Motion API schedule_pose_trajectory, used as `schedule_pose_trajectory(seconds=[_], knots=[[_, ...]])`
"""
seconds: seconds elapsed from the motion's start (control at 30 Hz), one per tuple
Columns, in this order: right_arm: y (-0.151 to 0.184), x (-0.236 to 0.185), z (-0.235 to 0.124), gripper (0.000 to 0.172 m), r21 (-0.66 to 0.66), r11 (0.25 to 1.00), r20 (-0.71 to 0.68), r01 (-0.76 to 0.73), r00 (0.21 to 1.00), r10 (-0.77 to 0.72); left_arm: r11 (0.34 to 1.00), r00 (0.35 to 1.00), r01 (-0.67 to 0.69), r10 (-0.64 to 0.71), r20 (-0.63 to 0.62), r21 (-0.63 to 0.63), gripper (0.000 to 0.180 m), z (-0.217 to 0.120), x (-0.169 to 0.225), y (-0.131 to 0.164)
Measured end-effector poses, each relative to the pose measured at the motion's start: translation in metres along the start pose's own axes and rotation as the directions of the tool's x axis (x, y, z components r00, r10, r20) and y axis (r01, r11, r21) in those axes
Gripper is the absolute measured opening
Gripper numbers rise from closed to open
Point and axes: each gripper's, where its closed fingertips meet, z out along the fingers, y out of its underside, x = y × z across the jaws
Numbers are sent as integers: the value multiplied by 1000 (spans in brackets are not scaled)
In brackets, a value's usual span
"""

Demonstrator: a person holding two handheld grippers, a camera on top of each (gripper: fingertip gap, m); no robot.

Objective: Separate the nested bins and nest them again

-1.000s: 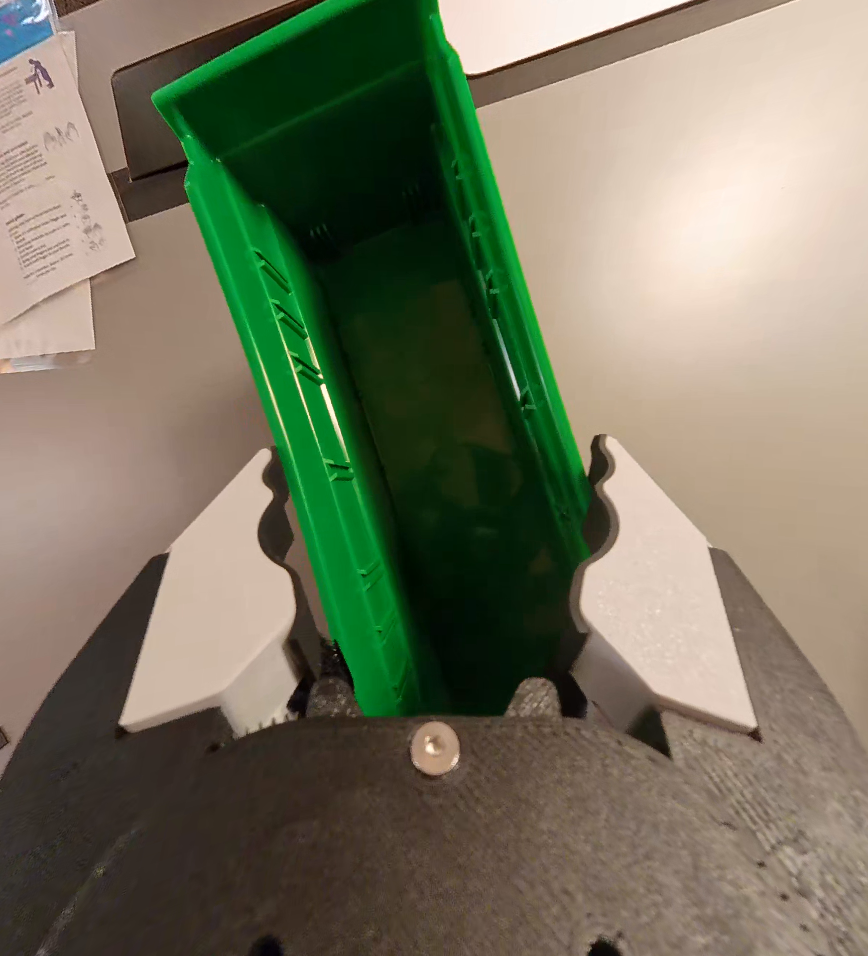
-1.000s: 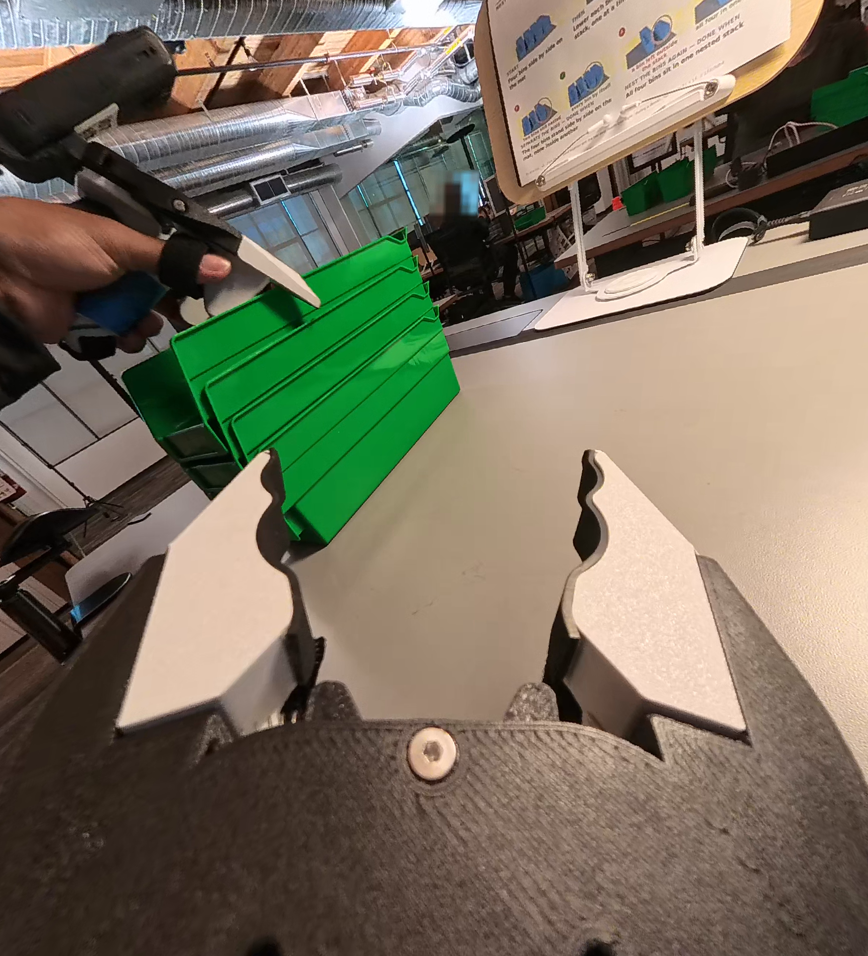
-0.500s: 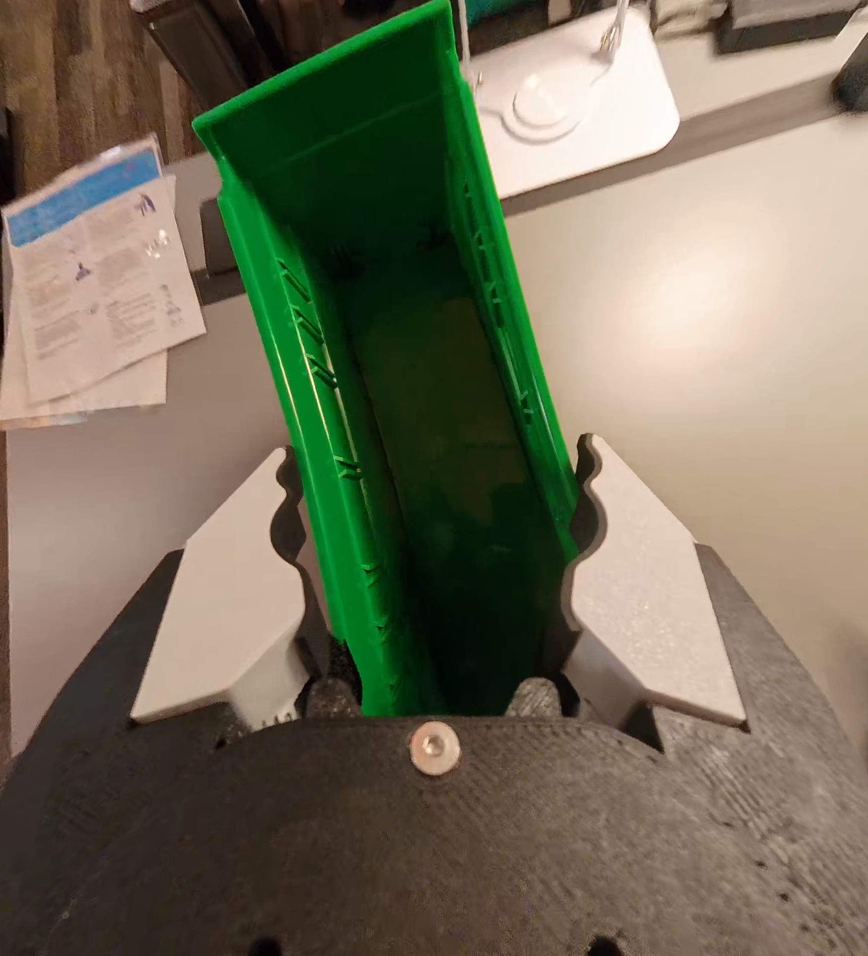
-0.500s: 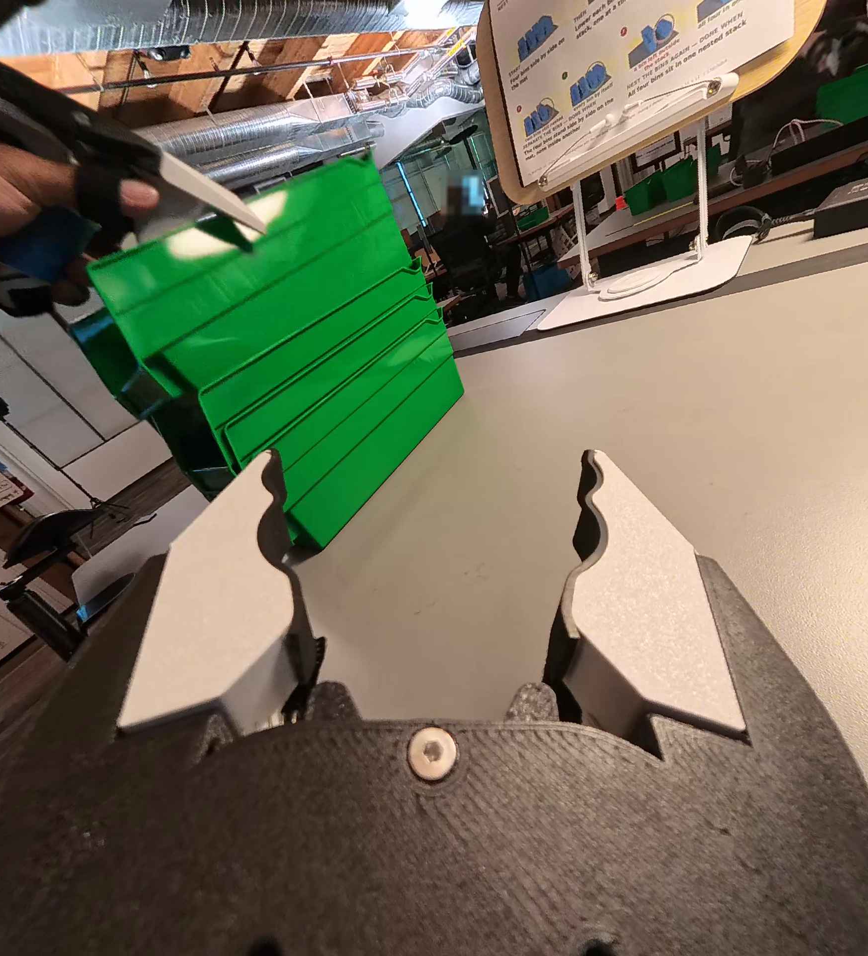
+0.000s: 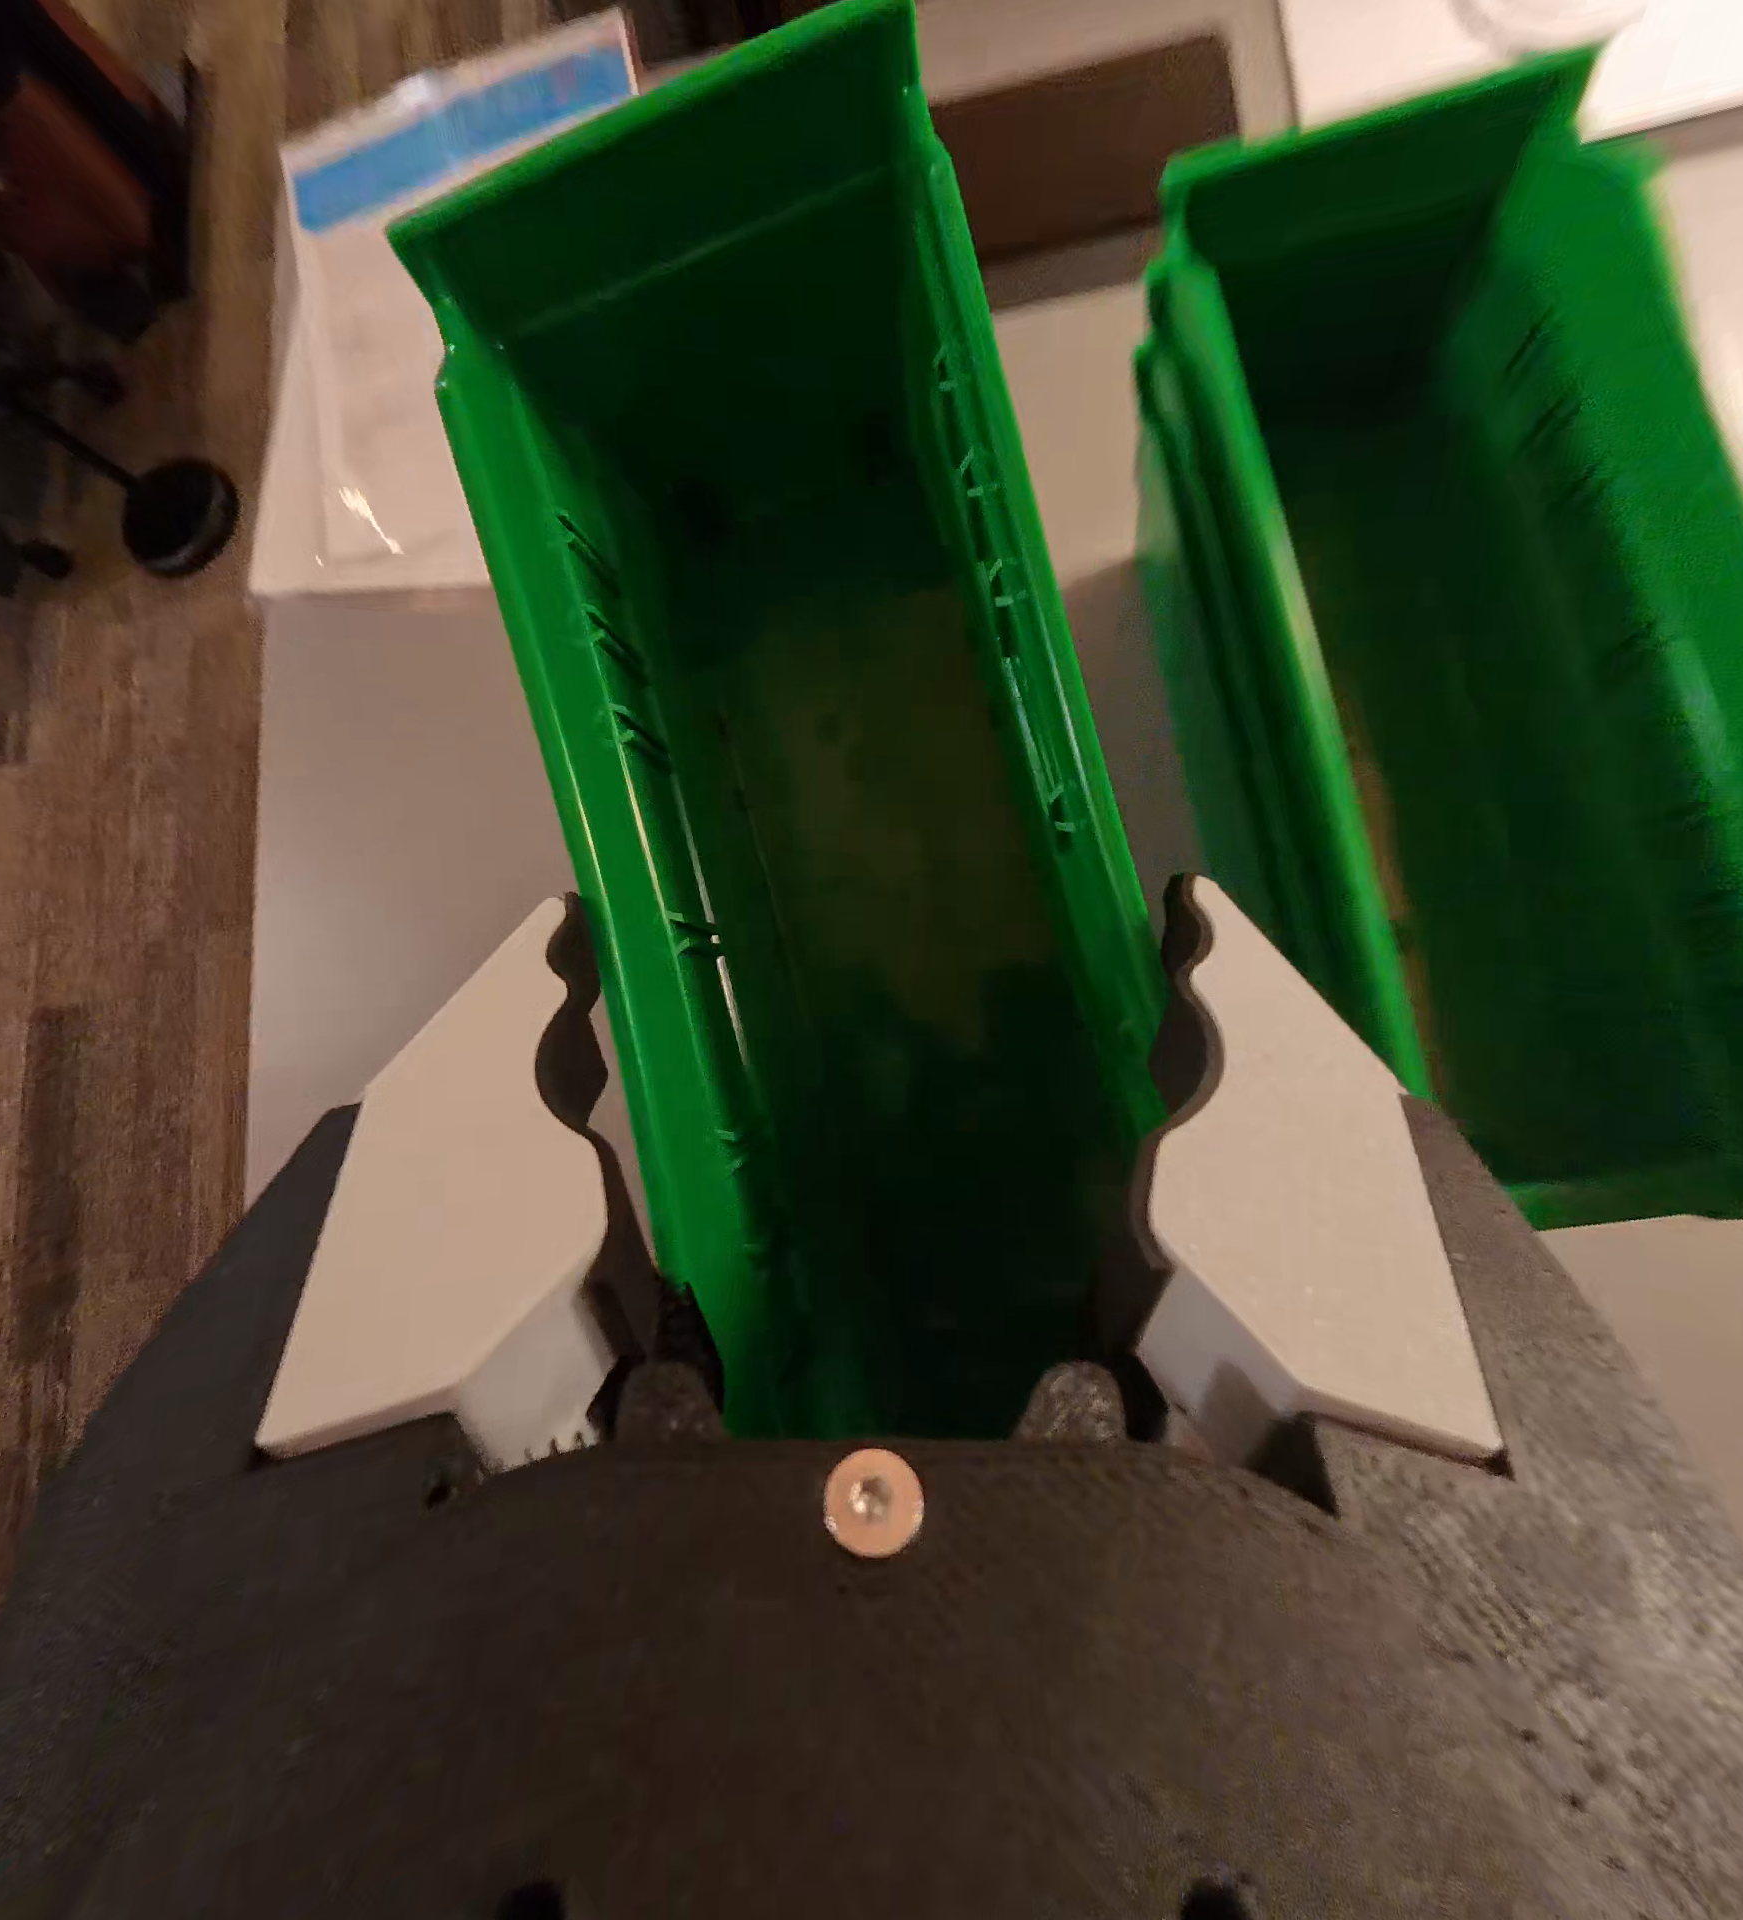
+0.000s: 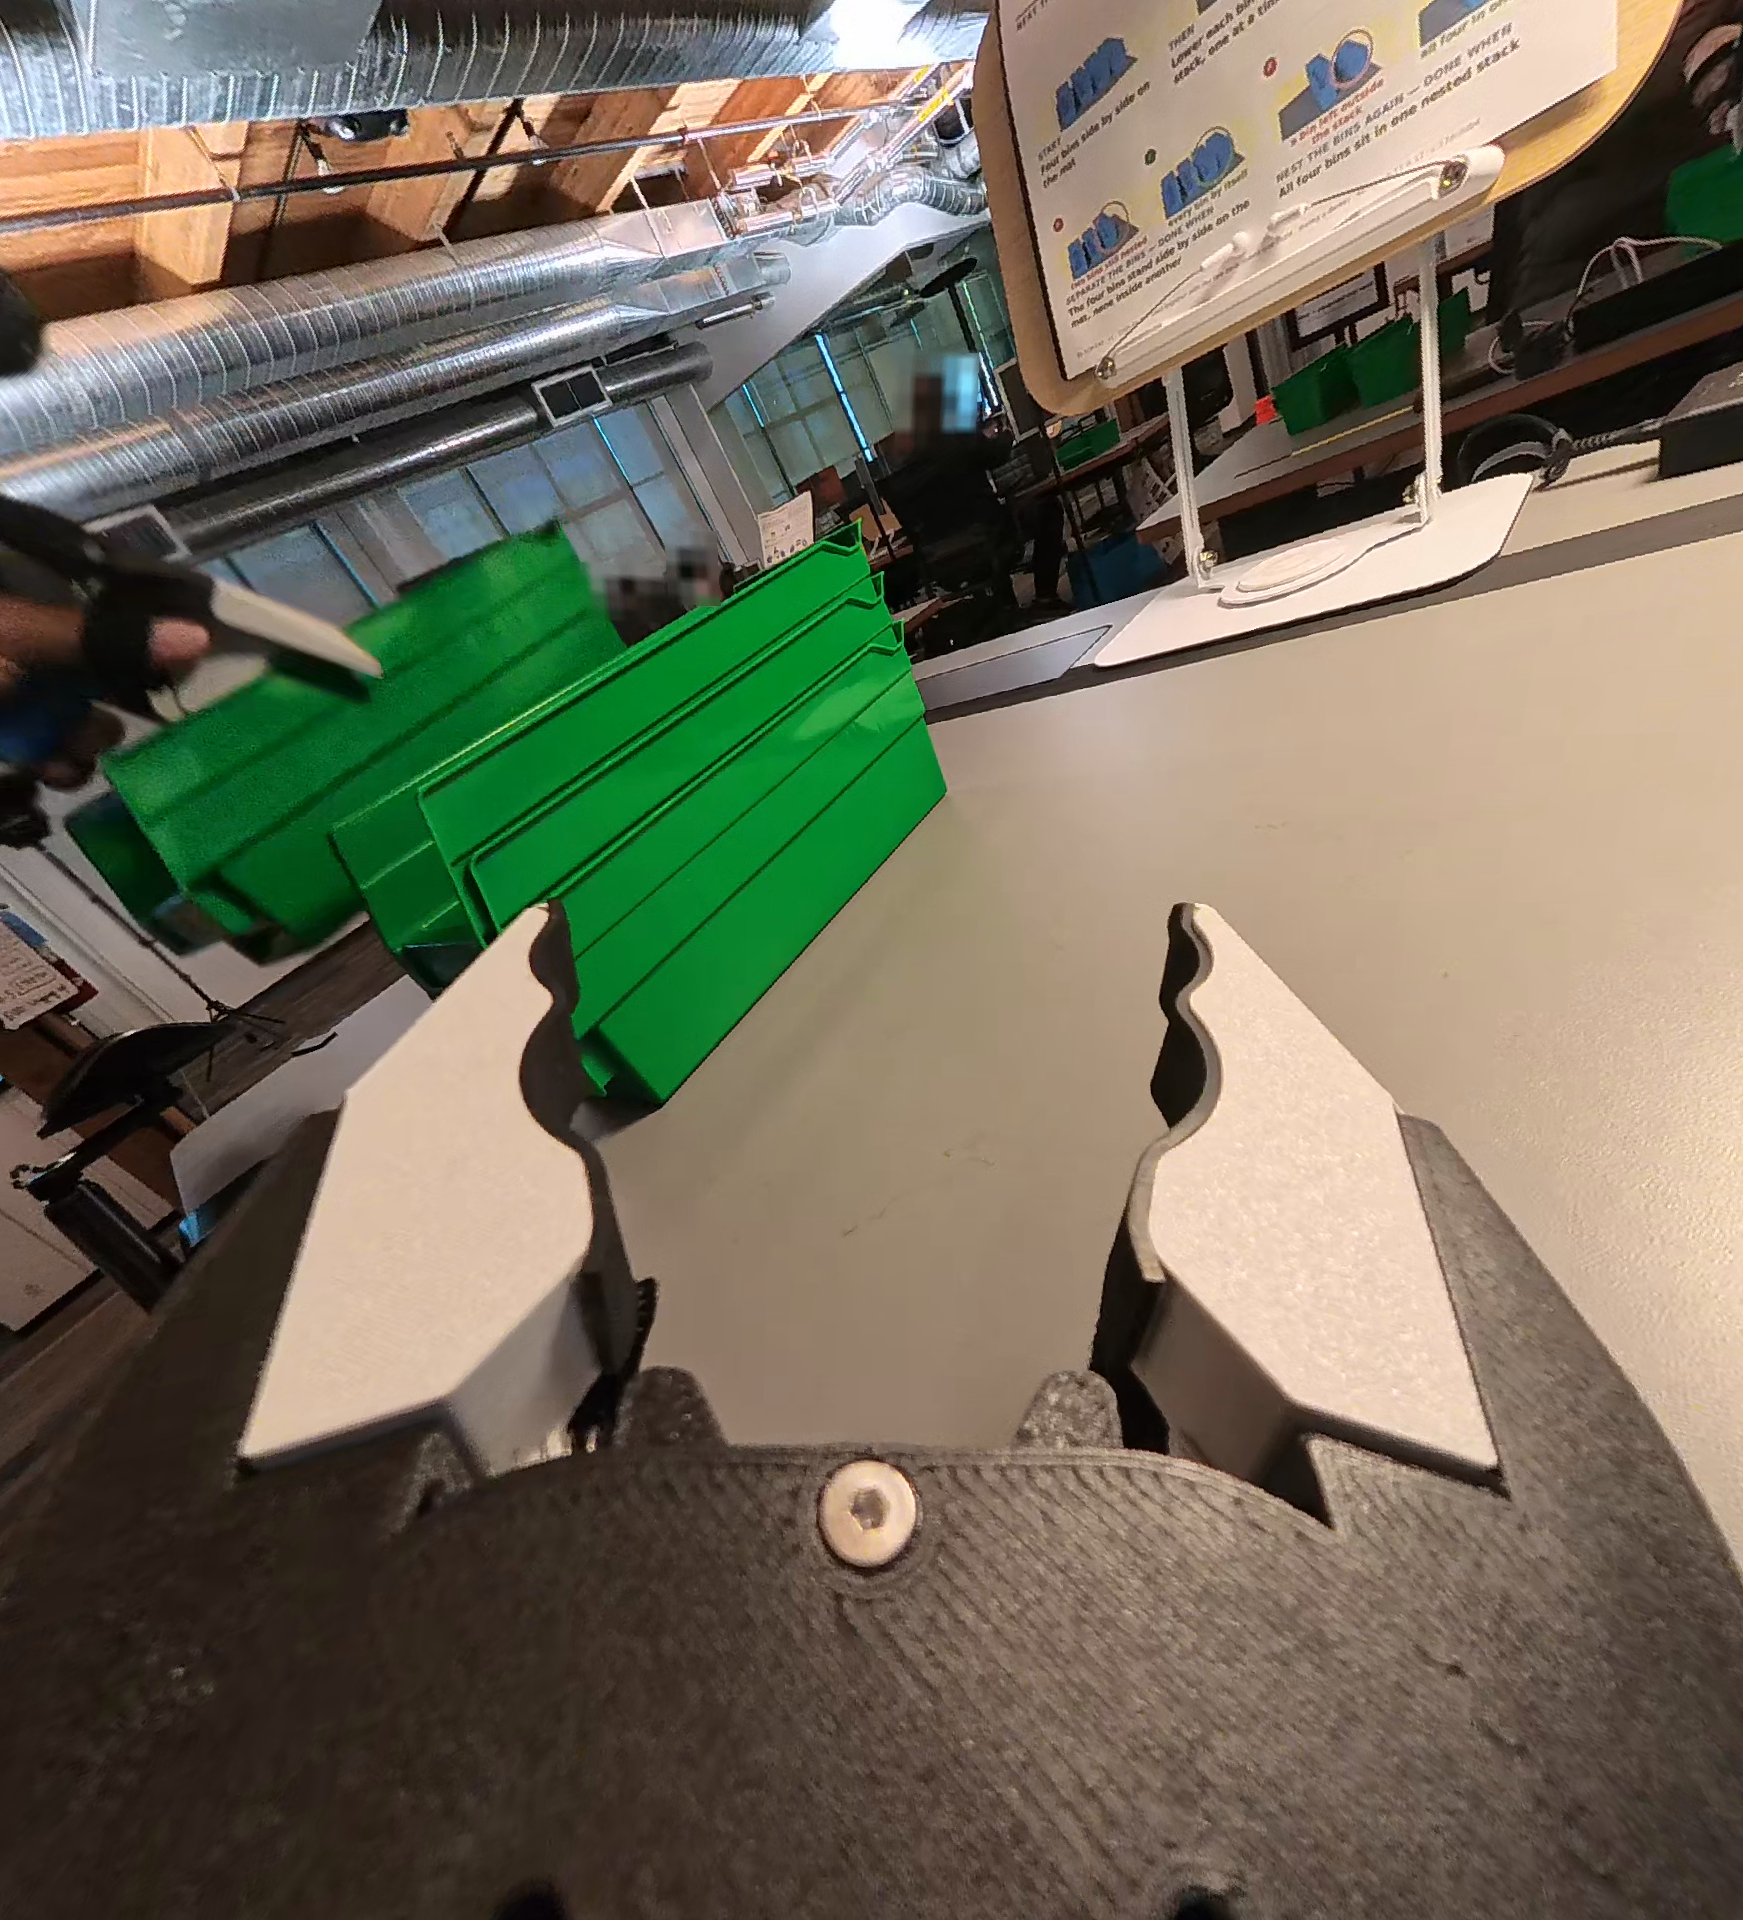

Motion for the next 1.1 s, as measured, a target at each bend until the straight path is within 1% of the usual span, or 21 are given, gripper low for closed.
schedule_pose_trajectory(seconds=[0.03,0.17,0.27,0.37,0.43,0.47,0.5,0.57,0.6,0.67,0.77,0.83,0.93,1.0,1.1], knots=[[0,0,0,113,1,1000,2,-1,1000,1,1000,1000,-1,1,-6,-22,108,12,-4,13],[0,0,0,113,-1,1000,1,-3,1000,3,997,1000,-5,3,-29,-83,110,56,-12,57],[1,0,0,112,-6,1000,0,-2,1000,2,995,999,-5,1,-38,-102,113,80,-14,78],[1,0,1,112,-8,1000,0,-5,1000,5,998,1000,-9,8,-18,-57,115,90,-19,79],[1,1,1,112,-8,1000,0,-6,1000,6,998,1000,19,-19,-1,-61,120,88,-22,79],[1,1,1,112,-8,1000,0,-7,1000,7,998,1000,23,-23,15,-51,121,84,-24,76],[1,1,1,112,-8,1000,0,-7,1000,7,999,999,33,-33,29,-13,123,77,-26,67],[1,1,1,113,-9,1000,-1,-7,1000,7,993,996,86,-88,23,86,123,55,-22,43],[1,1,1,112,-11,1000,-1,-7,1000,7,985,993,116,-117,-1,131,124,43,-15,30],[2,1,1,112,-14,1000,-1,-7,1000,7,969,986,155,-141,-84,191,123,21,10,6],[1,1,1,113,-9,1000,0,-6,1000,6,972,973,154,-118,-198,178,125,3,59,-13],[0,0,0,112,-2,1000,3,-8,1000,8,977,967,137,-96,-238,163,126,0,89,-22],[0,-1,-1,112,1,1000,12,-8,1000,8,984,961,124,-86,-263,131,129,8,122,-30],[0,-2,-1,112,0,1000,19,-7,1000,7,988,958,121,-90,-272,97,129,18,137,-31],[1,-3,0,112,-8,1000,25,-7,1000,8,995,969,87,-72,-238,54,134,37,146,-30]])
